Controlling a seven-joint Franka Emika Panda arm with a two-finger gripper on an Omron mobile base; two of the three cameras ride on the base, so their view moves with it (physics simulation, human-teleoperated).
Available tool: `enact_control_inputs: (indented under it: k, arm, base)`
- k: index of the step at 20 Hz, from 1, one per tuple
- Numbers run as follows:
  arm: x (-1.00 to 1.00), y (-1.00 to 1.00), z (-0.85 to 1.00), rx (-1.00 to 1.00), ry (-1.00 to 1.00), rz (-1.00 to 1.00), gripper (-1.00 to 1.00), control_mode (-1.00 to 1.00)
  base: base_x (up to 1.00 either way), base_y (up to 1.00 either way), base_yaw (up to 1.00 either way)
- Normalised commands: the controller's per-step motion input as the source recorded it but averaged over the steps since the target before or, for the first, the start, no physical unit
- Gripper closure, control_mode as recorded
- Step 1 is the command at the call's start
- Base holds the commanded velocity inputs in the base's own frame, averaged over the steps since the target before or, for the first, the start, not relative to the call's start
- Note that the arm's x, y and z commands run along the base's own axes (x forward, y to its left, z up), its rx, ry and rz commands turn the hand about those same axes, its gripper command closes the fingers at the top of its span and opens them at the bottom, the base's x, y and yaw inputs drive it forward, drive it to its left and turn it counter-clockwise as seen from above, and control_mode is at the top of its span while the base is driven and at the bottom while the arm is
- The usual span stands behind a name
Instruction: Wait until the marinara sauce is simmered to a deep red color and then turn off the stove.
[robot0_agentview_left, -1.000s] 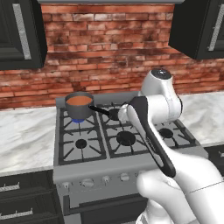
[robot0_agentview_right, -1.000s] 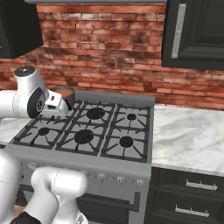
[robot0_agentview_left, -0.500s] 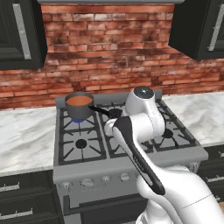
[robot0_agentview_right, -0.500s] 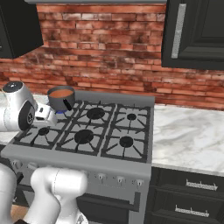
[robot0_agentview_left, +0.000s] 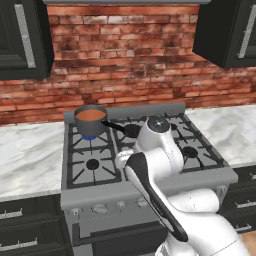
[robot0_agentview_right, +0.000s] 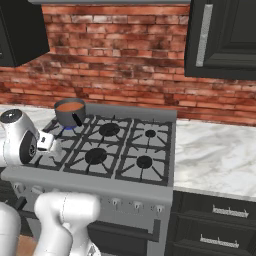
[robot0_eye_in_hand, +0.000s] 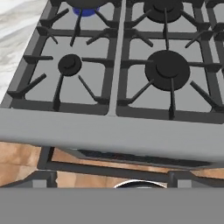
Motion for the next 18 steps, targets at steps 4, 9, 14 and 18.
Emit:
enact_control_inputs:
  k: [4,9,14,18]
  arm:
    - [-0.11,0.18,-0.45,0.00,-0.01,0.00,-1.00,-1.00]
    - [-0.09,0.26,-0.45,0.00,-0.01,0.00,-1.00,-1.00]
    - [-0.07,0.28,-0.40,0.00,-0.04,0.00,-1.00,-1.00]
    - [-0.01,0.25,-0.43,0.00,-0.02,0.00,-1.00,-1.00]
  base:
    - [0.00,0.00,0.00]
    - [0.00,0.00,0.00]
    - [0.00,0.00,0.00]
    - [0.00,0.00,0.00]
